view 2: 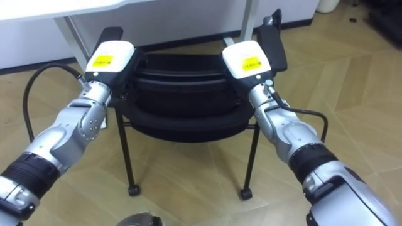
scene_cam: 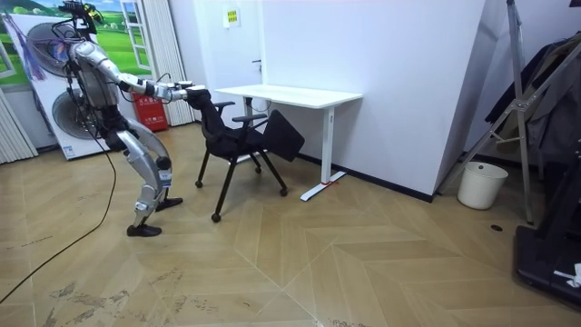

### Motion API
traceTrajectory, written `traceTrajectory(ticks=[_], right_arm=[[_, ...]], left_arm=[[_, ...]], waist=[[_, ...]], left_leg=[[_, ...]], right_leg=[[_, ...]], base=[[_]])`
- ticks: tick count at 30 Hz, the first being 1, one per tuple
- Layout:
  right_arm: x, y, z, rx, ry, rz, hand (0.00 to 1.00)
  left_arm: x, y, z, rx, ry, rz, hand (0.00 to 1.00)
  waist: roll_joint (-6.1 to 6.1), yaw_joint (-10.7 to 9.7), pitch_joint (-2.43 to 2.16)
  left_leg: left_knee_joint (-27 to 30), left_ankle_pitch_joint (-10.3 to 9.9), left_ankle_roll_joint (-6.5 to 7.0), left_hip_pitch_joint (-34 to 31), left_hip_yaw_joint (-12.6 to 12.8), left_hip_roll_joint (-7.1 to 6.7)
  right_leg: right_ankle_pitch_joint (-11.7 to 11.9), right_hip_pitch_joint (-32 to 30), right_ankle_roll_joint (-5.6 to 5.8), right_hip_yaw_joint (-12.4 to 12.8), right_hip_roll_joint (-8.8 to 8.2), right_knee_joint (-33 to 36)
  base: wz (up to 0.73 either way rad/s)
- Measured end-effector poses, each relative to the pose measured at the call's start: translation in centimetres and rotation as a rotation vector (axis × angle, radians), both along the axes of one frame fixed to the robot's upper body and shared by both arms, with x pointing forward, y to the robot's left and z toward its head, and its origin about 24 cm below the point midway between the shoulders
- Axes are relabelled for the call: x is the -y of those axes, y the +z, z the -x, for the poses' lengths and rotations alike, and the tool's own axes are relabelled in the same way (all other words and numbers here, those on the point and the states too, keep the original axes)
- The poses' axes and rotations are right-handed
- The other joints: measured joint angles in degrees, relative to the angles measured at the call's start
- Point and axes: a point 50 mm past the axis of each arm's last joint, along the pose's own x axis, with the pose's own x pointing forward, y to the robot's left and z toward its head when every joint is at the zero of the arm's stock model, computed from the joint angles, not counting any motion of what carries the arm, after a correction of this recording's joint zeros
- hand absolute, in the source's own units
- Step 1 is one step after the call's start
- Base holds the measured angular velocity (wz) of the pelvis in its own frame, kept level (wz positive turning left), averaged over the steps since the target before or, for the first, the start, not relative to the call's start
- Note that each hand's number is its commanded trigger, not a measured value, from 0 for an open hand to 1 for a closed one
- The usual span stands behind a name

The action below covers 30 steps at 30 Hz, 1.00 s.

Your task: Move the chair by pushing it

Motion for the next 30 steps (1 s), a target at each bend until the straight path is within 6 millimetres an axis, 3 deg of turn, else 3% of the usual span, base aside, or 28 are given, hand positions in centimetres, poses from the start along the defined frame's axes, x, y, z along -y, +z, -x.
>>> traceTrajectory(ticks=[2,3,5,7,11,13,15,16,17,19,24,28,30], right_arm=[[-0.3,0.0,0.1,0.021,-0.003,-0.010,1.00],[-0.4,0.0,0.1,0.034,-0.004,-0.013,1.00],[-0.6,0.1,0.1,0.053,-0.009,-0.019,1.00],[-0.6,0.3,0.0,0.065,-0.013,-0.020,1.00],[-0.3,0.8,-0.1,0.084,-0.017,-0.007,1.00],[0.1,1.1,-0.2,0.093,-0.020,0.004,1.00],[0.2,1.3,-0.2,0.091,-0.016,0.011,1.00],[0.1,1.2,-0.2,0.084,-0.015,0.014,1.00],[-0.1,1.3,-0.2,0.082,-0.010,0.014,1.00],[-0.3,1.4,-0.3,0.089,0.000,0.019,1.00],[-0.3,2.1,-0.5,0.096,0.007,0.023,1.00],[-0.2,2.1,-0.5,0.097,0.009,0.023,1.00],[0.1,2.0,-0.5,0.093,0.006,0.035,1.00]], left_arm=[[-0.3,0.2,-0.1,0.008,-0.002,-0.009,1.00],[-0.3,0.4,-0.2,0.018,-0.004,-0.017,1.00],[-0.5,0.7,-0.5,0.036,-0.009,-0.027,1.00],[-0.5,1.0,-0.7,0.042,-0.010,-0.031,1.00],[0.1,0.8,-1.0,0.047,-0.007,-0.011,1.00],[0.5,0.9,-1.2,0.050,-0.008,-0.001,1.00],[0.6,0.8,-1.1,0.047,-0.006,0.011,1.00],[0.5,0.6,-1.0,0.043,0.000,0.014,1.00],[0.3,0.5,-0.9,0.044,0.002,0.018,1.00],[0.0,0.6,-0.7,0.051,0.008,0.023,1.00],[0.0,0.9,-0.6,0.078,0.008,0.030,1.00],[0.1,0.7,-0.5,0.086,0.010,0.036,1.00],[0.1,0.4,-0.3,0.080,0.012,0.041,1.00]], waist=[[0.19,0.0,-0.11],[0.26,-0.2,-0.13],[0.32,-0.6,-0.16],[0.58,-1.0,-0.09],[1.37,-3.4,-0.13],[2.04,-3.5,-0.04],[2.41,-3.7,-0.01],[2.44,-3.6,0.22],[2.57,-3.5,0.40],[2.84,-3.5,0.48],[3.28,-5.0,0.43],[3.14,-5.5,0.48],[3.10,-5.4,0.52]], left_leg=[[-4.2,3.0,-0.80,-0.2,-1.5,-0.16],[-7.5,5.3,-1.45,-0.4,-3.2,-0.41],[-12.1,8.7,-2.31,-0.4,-5.2,-0.52],[-15.4,11.3,-2.96,-0.2,-6.6,-0.63],[-21.9,17.1,-4.25,0.0,-11.0,-3.18],[-23.7,18.7,-4.76,0.1,-12.4,-3.54],[-23.4,19.0,-4.82,-0.2,-12.1,-3.51],[-20.5,17.5,-4.48,-0.6,-11.7,-3.49],[-16.0,14.5,-3.86,-1.2,-11.1,-3.48],[-13.1,12.1,-3.55,-1.5,-10.8,-3.41],[-13.4,12.1,-3.56,-2.7,-11.0,-3.47],[-13.8,12.1,-3.54,-2.6,-11.6,-4.38],[-13.7,12.1,-3.55,-2.2,-11.7,-4.39]], right_leg=[[1.7,0.2,-0.62,-0.4,2.66,-4.4],[3.4,0.7,-1.36,-0.6,4.65,-7.7],[5.5,1.2,-2.56,-1.7,7.04,-12.1],[6.5,1.7,-3.48,-3.4,8.17,-14.8],[6.6,1.8,-4.81,-5.8,8.65,-15.9],[6.2,1.7,-5.54,-7.4,8.58,-16.0],[5.7,2.1,-6.57,-9.7,7.57,-15.7],[5.3,2.9,-7.05,-11.0,7.21,-15.6],[5.1,3.5,-7.24,-12.0,7.13,-15.7],[4.9,3.9,-7.43,-13.2,7.23,-15.7],[4.1,4.3,-7.51,-15.9,7.49,-15.6],[3.2,4.8,-6.97,-15.9,7.19,-14.3],[2.8,5.4,-7.23,-16.3,7.03,-14.1]], base=[[0.14],[0.23],[0.32],[0.41],[0.66],[0.44],[0.26],[0.17],[0.13],[0.10],[0.27],[0.20],[0.13]])
